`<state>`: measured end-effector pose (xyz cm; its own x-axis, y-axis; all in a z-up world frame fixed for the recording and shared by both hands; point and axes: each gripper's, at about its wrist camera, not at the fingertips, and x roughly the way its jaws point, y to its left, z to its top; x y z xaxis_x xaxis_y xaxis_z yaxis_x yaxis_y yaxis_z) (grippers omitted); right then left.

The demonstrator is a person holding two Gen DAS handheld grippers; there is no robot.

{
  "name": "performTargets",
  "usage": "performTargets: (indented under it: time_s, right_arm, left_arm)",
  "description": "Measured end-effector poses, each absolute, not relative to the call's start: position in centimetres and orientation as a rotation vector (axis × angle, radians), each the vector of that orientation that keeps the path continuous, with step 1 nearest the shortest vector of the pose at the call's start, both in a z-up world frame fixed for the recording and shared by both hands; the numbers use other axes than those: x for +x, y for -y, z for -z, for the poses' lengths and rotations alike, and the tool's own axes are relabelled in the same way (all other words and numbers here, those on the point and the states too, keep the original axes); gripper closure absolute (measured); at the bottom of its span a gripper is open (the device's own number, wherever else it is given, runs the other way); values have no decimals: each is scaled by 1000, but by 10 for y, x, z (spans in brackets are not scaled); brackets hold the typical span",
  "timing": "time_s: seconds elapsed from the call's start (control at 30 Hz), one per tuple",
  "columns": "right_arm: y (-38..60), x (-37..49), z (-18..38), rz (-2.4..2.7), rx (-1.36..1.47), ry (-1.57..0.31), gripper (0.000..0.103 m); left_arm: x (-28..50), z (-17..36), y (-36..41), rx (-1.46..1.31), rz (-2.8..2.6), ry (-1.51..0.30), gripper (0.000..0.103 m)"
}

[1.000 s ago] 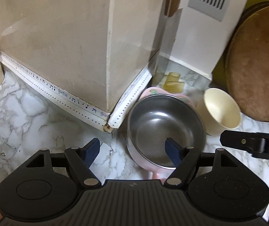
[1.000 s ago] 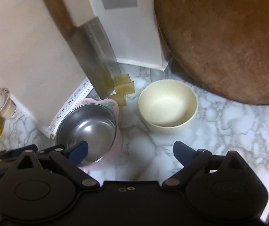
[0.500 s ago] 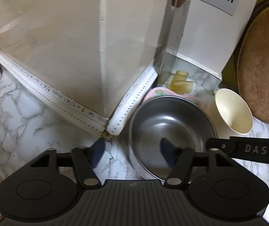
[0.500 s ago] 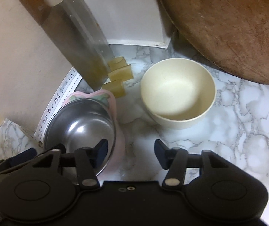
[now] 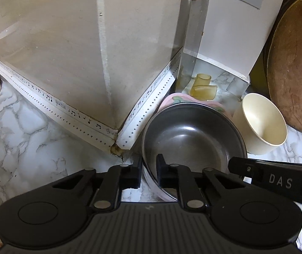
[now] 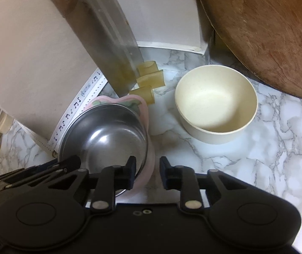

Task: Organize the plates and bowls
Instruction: 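Reach both grippers to the pink pot rim and close on it, then carry the pink pot and lower it into the steel bowl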

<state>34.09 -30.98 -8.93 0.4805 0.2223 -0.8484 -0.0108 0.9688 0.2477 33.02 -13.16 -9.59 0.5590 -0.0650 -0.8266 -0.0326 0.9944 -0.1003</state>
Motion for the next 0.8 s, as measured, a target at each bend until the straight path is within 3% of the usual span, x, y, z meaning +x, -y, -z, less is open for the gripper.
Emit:
performTargets:
  time_s: [0.23,0.8]
  right_arm:
    - [298,331,79,-150,153,-1023,91]
    - [301,280,46,-162,136,-946,92]
  left_arm:
    - [323,95,131,-108,21,-981,92]
    - [274,55,131,-78,63,-928,92]
